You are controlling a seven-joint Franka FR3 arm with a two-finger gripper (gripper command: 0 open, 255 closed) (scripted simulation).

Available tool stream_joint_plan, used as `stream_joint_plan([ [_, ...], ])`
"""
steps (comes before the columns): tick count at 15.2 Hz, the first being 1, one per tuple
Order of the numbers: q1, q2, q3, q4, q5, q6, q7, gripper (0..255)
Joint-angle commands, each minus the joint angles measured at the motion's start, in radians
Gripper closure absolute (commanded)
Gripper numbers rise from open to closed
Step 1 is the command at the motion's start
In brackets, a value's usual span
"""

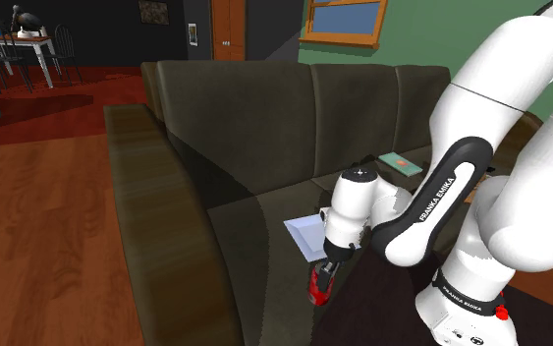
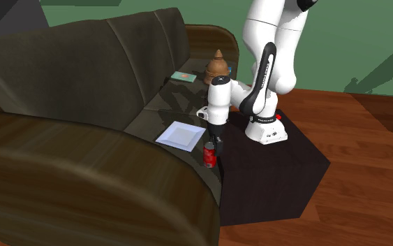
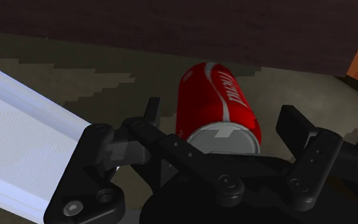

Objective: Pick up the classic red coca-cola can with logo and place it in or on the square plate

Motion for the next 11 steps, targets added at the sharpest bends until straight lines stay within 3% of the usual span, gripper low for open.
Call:
stream_joint_plan([
  [1,-0.001,0.001,0.0,0.0,-0.001,0.001,0.001,0],
  [4,0.0,0.001,0.0,0.0,-0.001,0.001,0.0,0],
  [5,0.0,0.001,0.0,0.0,-0.001,0.001,0.0,255],
  [11,0.0,0.0,0.0,0.001,0.0,0.0,0.0,255],
])
